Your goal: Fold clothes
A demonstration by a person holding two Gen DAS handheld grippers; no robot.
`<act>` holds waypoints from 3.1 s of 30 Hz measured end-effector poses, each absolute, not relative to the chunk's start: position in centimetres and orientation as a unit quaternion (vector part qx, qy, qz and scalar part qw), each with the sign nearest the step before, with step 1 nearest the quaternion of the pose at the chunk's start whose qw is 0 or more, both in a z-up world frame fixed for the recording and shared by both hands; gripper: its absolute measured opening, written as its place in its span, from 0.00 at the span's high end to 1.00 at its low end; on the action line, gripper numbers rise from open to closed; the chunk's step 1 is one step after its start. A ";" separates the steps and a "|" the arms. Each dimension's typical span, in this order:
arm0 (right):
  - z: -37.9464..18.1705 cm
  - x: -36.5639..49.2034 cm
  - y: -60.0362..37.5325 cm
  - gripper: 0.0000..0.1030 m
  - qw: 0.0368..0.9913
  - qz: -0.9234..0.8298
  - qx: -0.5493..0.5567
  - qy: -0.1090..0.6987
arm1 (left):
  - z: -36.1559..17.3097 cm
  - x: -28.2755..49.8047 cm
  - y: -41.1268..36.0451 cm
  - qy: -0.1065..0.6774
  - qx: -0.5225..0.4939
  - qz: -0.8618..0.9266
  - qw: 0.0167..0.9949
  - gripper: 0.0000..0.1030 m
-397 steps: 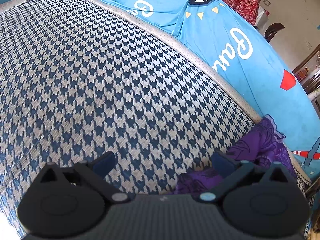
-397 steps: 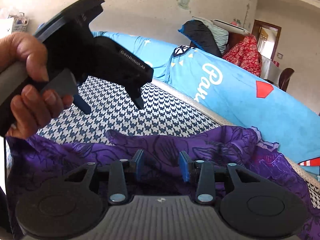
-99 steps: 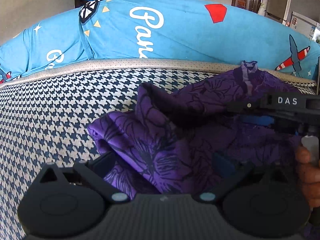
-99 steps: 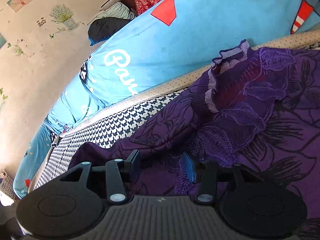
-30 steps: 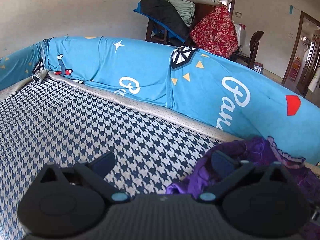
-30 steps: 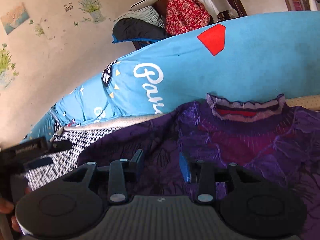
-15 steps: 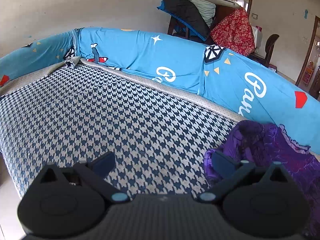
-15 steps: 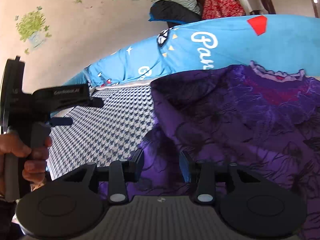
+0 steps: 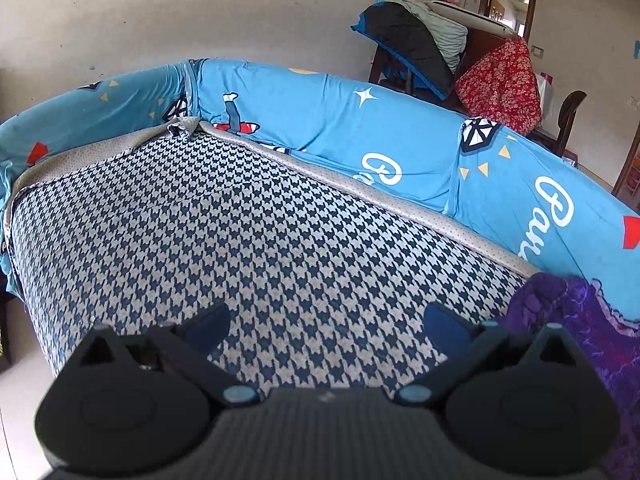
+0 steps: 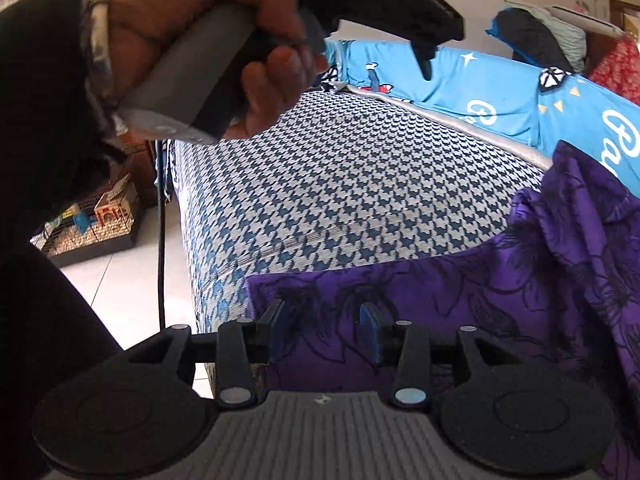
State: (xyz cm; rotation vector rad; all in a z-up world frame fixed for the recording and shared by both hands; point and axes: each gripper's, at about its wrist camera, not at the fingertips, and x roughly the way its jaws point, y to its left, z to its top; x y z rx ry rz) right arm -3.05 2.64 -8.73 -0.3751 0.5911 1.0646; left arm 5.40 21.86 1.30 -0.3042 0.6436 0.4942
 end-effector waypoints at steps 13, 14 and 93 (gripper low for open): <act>-12.7 -6.1 5.8 0.54 0.802 0.487 -0.275 0.211 | 1.0 4.5 24.0 0.312 -0.177 0.245 0.901 0.00; -12.7 -5.9 5.8 0.54 0.803 0.488 -0.267 0.216 | 0.9 4.5 24.1 0.313 -0.179 0.244 0.900 0.00; -4.2 18.0 -23.5 0.65 0.941 0.049 0.141 0.303 | -2.6 11.5 5.9 0.381 -0.006 0.097 0.919 0.00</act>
